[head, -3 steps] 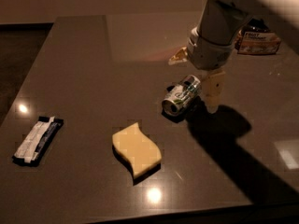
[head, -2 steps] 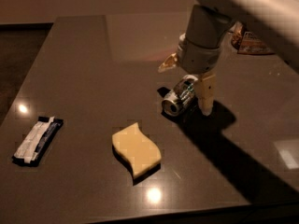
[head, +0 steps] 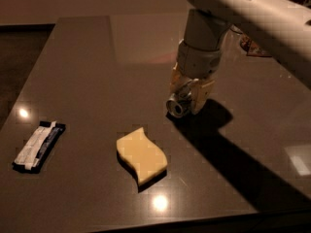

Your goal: Pick 7up can

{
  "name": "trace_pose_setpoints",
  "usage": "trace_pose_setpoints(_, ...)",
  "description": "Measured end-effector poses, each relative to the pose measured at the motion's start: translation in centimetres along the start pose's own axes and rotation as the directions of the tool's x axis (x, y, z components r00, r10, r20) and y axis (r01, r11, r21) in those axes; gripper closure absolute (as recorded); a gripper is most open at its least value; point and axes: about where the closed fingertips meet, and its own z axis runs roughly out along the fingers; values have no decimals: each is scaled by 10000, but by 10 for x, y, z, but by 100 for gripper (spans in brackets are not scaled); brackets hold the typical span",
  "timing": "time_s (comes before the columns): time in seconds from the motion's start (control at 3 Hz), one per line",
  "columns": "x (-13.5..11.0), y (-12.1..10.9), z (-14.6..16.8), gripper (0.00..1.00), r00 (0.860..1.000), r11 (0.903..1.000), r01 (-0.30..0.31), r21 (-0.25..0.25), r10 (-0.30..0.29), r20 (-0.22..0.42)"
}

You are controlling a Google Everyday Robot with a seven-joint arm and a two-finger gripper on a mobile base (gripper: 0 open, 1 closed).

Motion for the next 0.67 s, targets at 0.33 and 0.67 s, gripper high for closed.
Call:
trace_pose_setpoints(0.33, 2, 0, -16, 72, 9994, 9986, -346, 408, 349, -59)
trace_pose_setpoints(0.67, 3, -1, -50, 96, 9951, 9900, -863, 1121, 801, 585)
